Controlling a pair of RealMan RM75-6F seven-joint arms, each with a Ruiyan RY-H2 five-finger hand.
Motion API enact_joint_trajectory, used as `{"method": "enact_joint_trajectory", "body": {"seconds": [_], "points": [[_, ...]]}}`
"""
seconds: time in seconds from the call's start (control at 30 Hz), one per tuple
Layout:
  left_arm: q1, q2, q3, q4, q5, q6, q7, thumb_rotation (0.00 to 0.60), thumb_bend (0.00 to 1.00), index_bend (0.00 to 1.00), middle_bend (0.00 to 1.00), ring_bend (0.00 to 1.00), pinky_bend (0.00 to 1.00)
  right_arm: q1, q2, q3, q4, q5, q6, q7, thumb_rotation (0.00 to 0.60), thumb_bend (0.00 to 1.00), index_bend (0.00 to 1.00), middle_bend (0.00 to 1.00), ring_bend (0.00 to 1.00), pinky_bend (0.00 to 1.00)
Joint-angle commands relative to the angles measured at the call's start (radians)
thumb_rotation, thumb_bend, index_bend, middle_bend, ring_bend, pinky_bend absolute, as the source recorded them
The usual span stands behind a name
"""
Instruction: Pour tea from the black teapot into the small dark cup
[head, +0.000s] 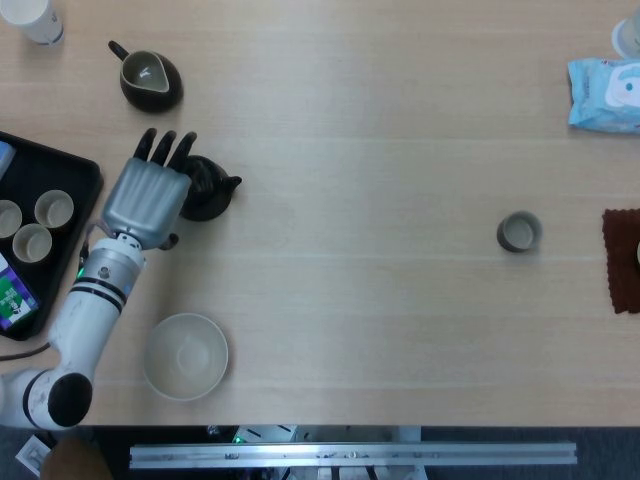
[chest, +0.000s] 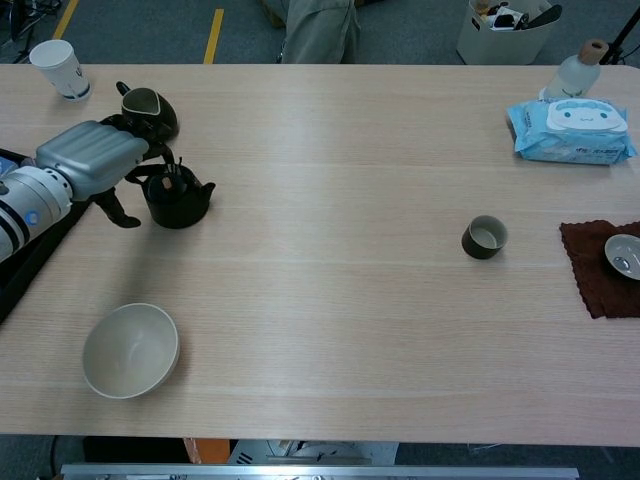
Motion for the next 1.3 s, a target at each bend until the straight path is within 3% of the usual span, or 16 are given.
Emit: {"method": "enact_joint_trajectory", "body": {"seconds": [0.03, 0.23, 0.37, 0.6, 0.83, 1.3], "points": [[0.012, 0.003, 0.004, -0.024, -0.007, 0.002, 0.000, 0.600, 0.14, 0.22, 0.00, 0.00, 0.01, 0.005, 0.002, -0.002, 0.001, -0.002, -0.007, -0.004, 0.600, 0.07, 0.34, 0.33, 0.26, 0.28], [0.049, 0.003, 0.001, -0.054, 0.010, 0.047, -0.022, 0.600, 0.14, 0.22, 0.00, 0.00, 0.01, 0.022, 0.005, -0.005, -0.005, -0.008, -0.026, -0.014, 0.600, 0.07, 0.34, 0.33, 0.26, 0.28], [0.089, -0.001, -0.002, -0.046, 0.083, 0.091, -0.086, 0.600, 0.14, 0.22, 0.05, 0.01, 0.01, 0.027, 0.005, -0.005, -0.006, -0.009, -0.029, -0.016, 0.600, 0.07, 0.34, 0.33, 0.26, 0.28], [0.133, -0.020, 0.008, -0.015, 0.184, 0.098, -0.154, 0.600, 0.14, 0.25, 0.25, 0.22, 0.01, 0.035, 0.003, -0.007, -0.003, -0.006, -0.035, -0.014, 0.600, 0.07, 0.34, 0.33, 0.26, 0.28], [0.145, -0.040, 0.004, -0.011, 0.195, 0.094, -0.124, 0.600, 0.14, 0.29, 0.32, 0.27, 0.01, 0.044, 0.005, -0.008, -0.002, -0.012, -0.039, -0.013, 0.600, 0.07, 0.34, 0.33, 0.26, 0.28], [0.167, -0.109, -0.012, 0.021, 0.143, 0.092, -0.025, 0.600, 0.14, 0.32, 0.33, 0.28, 0.01, 0.049, 0.003, -0.016, 0.010, -0.006, -0.046, -0.002, 0.600, 0.07, 0.34, 0.33, 0.26, 0.28]]}}
